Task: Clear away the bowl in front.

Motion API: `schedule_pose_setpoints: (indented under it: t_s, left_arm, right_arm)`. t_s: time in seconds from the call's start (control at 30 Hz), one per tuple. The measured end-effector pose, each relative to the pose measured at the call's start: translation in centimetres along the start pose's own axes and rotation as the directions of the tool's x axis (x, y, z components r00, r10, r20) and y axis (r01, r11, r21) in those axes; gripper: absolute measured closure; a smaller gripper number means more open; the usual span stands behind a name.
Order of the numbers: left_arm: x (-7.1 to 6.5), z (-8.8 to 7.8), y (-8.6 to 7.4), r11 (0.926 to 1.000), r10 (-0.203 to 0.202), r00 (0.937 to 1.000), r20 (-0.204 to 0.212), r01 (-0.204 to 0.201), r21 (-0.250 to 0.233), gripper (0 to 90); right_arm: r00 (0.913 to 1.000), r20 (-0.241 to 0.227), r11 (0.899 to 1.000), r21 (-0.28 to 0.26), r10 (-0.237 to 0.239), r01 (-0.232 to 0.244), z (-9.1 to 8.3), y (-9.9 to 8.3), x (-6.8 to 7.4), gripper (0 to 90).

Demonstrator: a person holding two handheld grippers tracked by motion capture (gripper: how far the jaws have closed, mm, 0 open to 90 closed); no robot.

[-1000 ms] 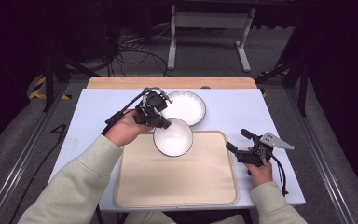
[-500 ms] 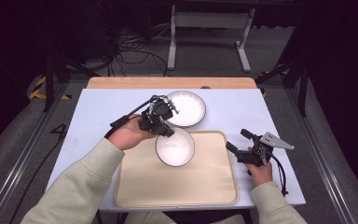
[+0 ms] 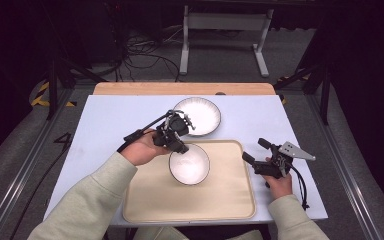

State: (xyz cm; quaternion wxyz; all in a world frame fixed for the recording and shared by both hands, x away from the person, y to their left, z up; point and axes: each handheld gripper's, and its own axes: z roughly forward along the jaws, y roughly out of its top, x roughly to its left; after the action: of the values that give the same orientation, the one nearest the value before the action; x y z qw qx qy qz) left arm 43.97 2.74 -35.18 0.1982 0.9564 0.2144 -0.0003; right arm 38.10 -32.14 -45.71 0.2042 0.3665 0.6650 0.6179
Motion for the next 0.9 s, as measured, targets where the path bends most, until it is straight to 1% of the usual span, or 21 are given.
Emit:
schedule_pose_setpoints:
  t_s: [0.07, 0.2, 0.27, 0.3, 0.57, 0.63, 0.73, 0.77, 0.9]
  left_arm:
    - [0.0, 0.4, 0.0, 1.0000, 0.005, 1.0000, -0.006, -0.004, 0.007, 82.0]
    - [-0.1, 0.9, 0.0, 0.9999, -0.001, 1.0000, 0.001, 0.001, 0.013, 82.0]
    - [-0.1, 1.2, 0.0, 0.9999, 0.003, 1.0000, -0.001, -0.003, 0.015, 82.0]
    - [-0.2, 1.3, 0.1, 0.9996, 0.005, 1.0000, -0.006, -0.005, 0.027, 82.0]
    - [-0.4, 2.0, 0.2, 0.9992, 0.013, 0.9999, -0.008, -0.012, 0.039, 82.0]
    - [-0.3, 2.3, 0.2, 0.9990, 0.005, 1.0000, -0.001, -0.005, 0.045, 82.0]
    - [-0.2, 2.7, 0.1, 0.9986, 0.006, 1.0000, -0.003, -0.005, 0.053, 82.0]
    - [-0.2, 2.9, 0.1, 0.9986, -0.001, 1.0000, -0.005, 0.002, 0.052, 82.0]
    - [-0.1, 3.1, 0.0, 0.9985, -0.008, 1.0000, -0.002, 0.008, 0.054, 82.0]
  right_arm:
    - [1.0000, -0.001, 1.000, 0.000, 0.001, -0.001, 0.0, 0.0, 0.0, 2.4]
    - [1.0000, -0.001, 1.000, 0.000, 0.000, 0.000, 0.0, 0.0, 0.0, 2.4]
    - [1.0000, -0.001, 1.000, -0.001, 0.001, -0.001, 0.0, 0.0, 0.0, 2.4]
    - [1.0000, 0.000, 1.000, -0.001, 0.001, -0.001, 0.0, 0.0, 0.0, 2.4]
    - [1.0000, -0.002, 1.000, -0.001, 0.003, -0.003, 0.0, 0.0, 0.0, 2.4]
    - [1.0000, -0.002, 1.000, -0.002, 0.002, -0.002, 0.0, 0.0, 0.0, 2.4]
    - [1.0000, -0.003, 1.000, -0.002, 0.002, -0.002, 0.0, 0.0, 0.0, 2.4]
    - [1.0000, -0.003, 1.000, -0.001, 0.003, -0.003, 0.0, 0.0, 0.0, 2.4]
    - [1.0000, -0.003, 1.000, -0.002, 0.003, -0.003, 0.0, 0.0, 0.0, 2.4]
